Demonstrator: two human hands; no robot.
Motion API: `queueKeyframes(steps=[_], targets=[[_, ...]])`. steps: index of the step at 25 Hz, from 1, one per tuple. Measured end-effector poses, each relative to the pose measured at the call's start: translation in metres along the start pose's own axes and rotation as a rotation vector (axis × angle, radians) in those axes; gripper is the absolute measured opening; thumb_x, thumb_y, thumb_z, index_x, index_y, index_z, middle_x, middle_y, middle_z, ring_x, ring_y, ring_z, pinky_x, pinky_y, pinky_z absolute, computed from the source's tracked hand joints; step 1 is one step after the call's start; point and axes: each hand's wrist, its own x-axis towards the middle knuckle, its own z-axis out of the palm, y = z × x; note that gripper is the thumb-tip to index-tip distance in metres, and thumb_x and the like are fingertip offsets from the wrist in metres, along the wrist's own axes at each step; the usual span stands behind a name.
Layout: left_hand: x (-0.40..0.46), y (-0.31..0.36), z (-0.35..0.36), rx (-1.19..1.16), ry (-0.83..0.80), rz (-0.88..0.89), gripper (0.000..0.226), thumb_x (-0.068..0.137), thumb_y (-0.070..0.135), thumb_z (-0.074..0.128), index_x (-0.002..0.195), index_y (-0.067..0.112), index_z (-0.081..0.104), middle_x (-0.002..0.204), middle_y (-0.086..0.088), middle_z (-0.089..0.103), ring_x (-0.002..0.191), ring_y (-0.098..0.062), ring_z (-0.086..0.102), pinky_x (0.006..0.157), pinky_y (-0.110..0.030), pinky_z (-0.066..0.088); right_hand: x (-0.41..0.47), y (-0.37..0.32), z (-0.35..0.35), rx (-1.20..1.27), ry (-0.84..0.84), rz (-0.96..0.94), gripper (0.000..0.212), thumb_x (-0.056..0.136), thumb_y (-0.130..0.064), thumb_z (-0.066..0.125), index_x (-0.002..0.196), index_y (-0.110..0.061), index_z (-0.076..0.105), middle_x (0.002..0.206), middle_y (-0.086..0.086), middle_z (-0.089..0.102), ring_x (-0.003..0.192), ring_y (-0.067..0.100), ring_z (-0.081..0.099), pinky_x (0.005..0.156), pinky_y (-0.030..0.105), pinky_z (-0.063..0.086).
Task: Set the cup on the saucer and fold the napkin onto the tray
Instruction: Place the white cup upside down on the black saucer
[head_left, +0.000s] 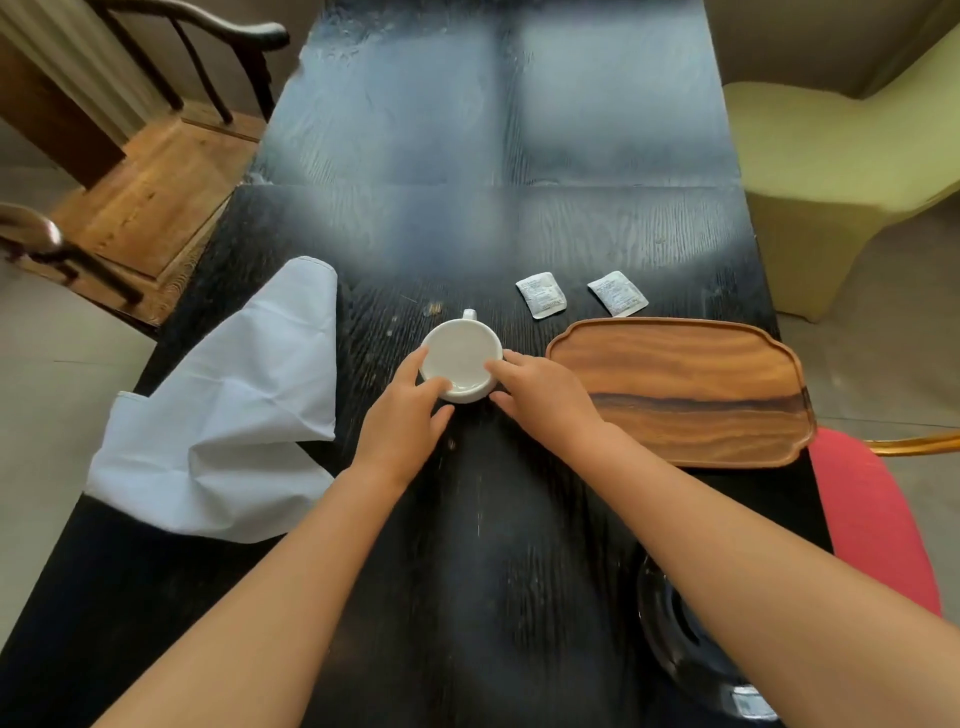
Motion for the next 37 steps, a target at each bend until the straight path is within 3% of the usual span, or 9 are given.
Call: queueKeyframes(steps=[6,9,12,14,16,22,26,29,37], targets=[[-0.020,0.003,0.014,-0.193,0.155,0.030,0.010,0.075,0.008,0.072,0.085,0.006,0.068,0.137,-0.009,0.049,0.118,-0.022,0.052,0.087,-0.039,0.051,-0.021,-0.002,0.013,0.181,0.171,-0.051,0.026,0.069,-0.016,0.074,0.084,-0.002,0.059,0.080,0.011,0.064,0.069,0.032,0.061,0.051,0.038,0.049],[-0.033,0.009,0.011,-0.307,0.240,0.048,0.027,0.074,0.006,0.074,0.099,0.011,0.066,0.137,-0.010,0.048,0.123,-0.017,0.048,0.093,-0.033,0.049,-0.035,-0.003,0.005,0.191,0.237,-0.093,0.028,0.068,-0.017,0.077,0.086,-0.003,0.060,0.082,0.009,0.067,0.069,0.029,0.063,0.051,0.038,0.052],[-0.043,0.028,-0.006,-0.771,0.254,-0.273,0.053,0.083,0.013,0.067,0.132,0.020,0.046,0.135,-0.001,0.049,0.113,-0.004,0.056,0.077,-0.019,0.054,-0.055,-0.003,-0.013,0.179,0.316,-0.118,0.028,0.069,-0.018,0.078,0.087,-0.005,0.061,0.091,0.009,0.069,0.074,0.027,0.066,0.053,0.035,0.053],[-0.046,0.043,-0.018,-1.126,0.129,-0.511,0.048,0.090,0.019,0.057,0.136,0.020,0.042,0.119,0.000,0.061,0.099,-0.009,0.066,0.068,-0.023,0.057,-0.072,0.001,-0.026,0.172,0.346,-0.127,0.027,0.071,-0.020,0.077,0.088,-0.006,0.062,0.100,0.008,0.070,0.079,0.025,0.067,0.057,0.032,0.053],[-0.049,0.054,-0.025,-1.240,-0.027,-0.593,0.043,0.089,0.020,0.057,0.131,0.021,0.048,0.108,-0.005,0.068,0.092,-0.019,0.070,0.067,-0.030,0.059,-0.093,0.008,-0.037,0.168,0.352,-0.143,0.025,0.075,-0.024,0.073,0.090,-0.006,0.063,0.111,0.009,0.068,0.084,0.025,0.068,0.061,0.033,0.055],[-0.075,0.114,-0.014,-1.199,-0.164,-0.526,0.026,0.084,0.010,0.063,0.100,0.029,0.066,0.084,0.002,0.076,0.084,-0.015,0.071,0.064,-0.023,0.057,-0.171,0.028,-0.059,0.205,0.304,-0.006,0.034,0.071,-0.018,0.077,0.100,-0.005,0.066,0.125,0.015,0.060,0.108,0.026,0.063,0.085,0.037,0.056],[-0.095,0.159,0.008,-1.152,-0.157,-0.524,0.028,0.081,0.007,0.065,0.106,0.021,0.068,0.084,0.002,0.076,0.085,-0.011,0.071,0.064,-0.021,0.056,-0.219,0.022,-0.067,0.684,0.360,0.313,0.051,0.073,-0.023,0.076,0.119,-0.028,0.054,0.127,-0.011,0.056,0.112,0.005,0.057,0.076,0.022,0.057],[-0.106,0.179,0.016,-1.147,-0.185,-0.516,0.031,0.081,0.008,0.068,0.110,0.019,0.067,0.089,-0.002,0.076,0.085,-0.010,0.070,0.066,-0.023,0.057,-0.239,0.019,-0.070,1.043,0.520,0.611,0.050,0.079,-0.010,0.070,0.121,-0.031,0.052,0.116,-0.012,0.063,0.110,0.004,0.059,0.076,0.031,0.057],[-0.144,0.211,0.046,-1.086,-0.312,-0.505,0.034,0.080,0.016,0.070,0.113,0.022,0.066,0.099,0.002,0.073,0.090,-0.007,0.069,0.067,-0.023,0.057,-0.293,0.038,-0.067,1.161,0.522,0.795,0.035,0.083,0.003,0.061,0.104,-0.025,0.065,0.104,-0.004,0.070,0.095,0.008,0.066,0.058,0.025,0.057]])
